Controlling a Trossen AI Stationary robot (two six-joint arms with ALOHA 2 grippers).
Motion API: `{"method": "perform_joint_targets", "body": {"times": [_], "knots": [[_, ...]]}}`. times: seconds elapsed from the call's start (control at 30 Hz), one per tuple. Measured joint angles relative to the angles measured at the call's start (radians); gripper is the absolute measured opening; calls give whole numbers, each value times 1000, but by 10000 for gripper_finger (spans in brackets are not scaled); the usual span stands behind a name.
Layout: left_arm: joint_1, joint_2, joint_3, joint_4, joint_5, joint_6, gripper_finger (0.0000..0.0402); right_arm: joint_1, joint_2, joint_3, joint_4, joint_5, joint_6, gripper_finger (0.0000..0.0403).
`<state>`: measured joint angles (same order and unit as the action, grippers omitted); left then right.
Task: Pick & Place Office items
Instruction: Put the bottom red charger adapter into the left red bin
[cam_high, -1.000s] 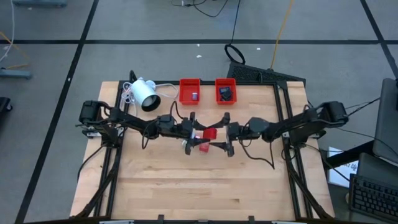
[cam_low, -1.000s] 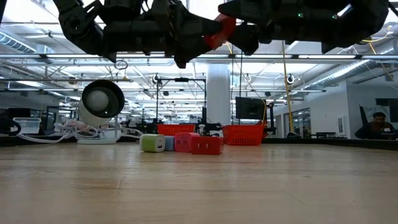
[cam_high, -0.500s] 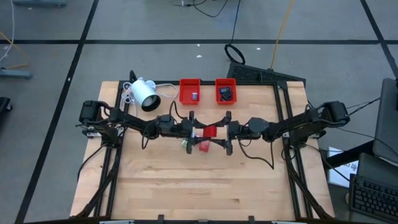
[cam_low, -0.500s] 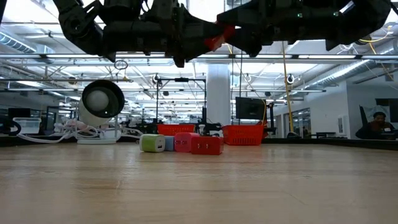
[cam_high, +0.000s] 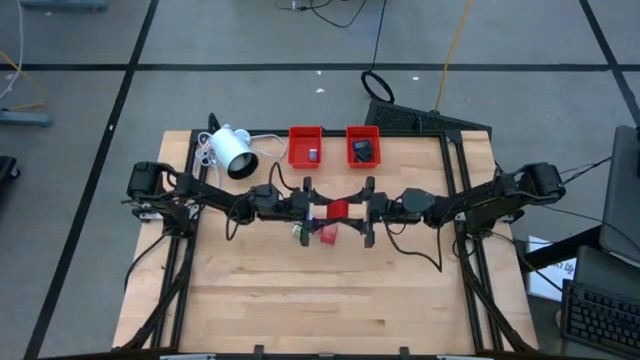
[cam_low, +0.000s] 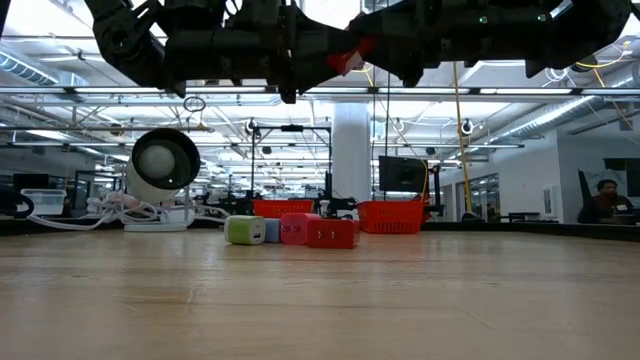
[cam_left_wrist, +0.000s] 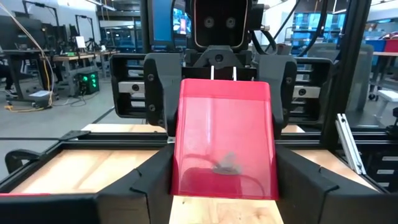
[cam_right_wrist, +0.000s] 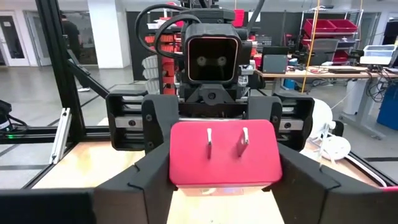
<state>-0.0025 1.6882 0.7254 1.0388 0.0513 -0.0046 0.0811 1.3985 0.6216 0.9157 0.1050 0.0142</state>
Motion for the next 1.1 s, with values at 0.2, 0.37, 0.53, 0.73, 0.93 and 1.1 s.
{"method": "perform_joint_targets", "body": {"times": [0.2,0.37,0.53,0.73,0.93,1.1], "knots": [[0,0,0,-23,2,-34,233,0,1,0,-5,-1,5,205],[1,-1,0,-102,-2,-90,272,0,-37,3,-92,-4,1,205],[1,-1,0,-178,-4,-136,288,-8,-121,7,-314,-3,13,205],[9,-1,22,-260,-52,-250,290,-9,-164,7,-553,-40,60,205],[30,0,189,-608,-58,-372,291,-10,-125,53,-733,-53,68,205],[29,0,303,-829,-60,-332,291,-10,-110,101,-830,-54,71,205]]}}
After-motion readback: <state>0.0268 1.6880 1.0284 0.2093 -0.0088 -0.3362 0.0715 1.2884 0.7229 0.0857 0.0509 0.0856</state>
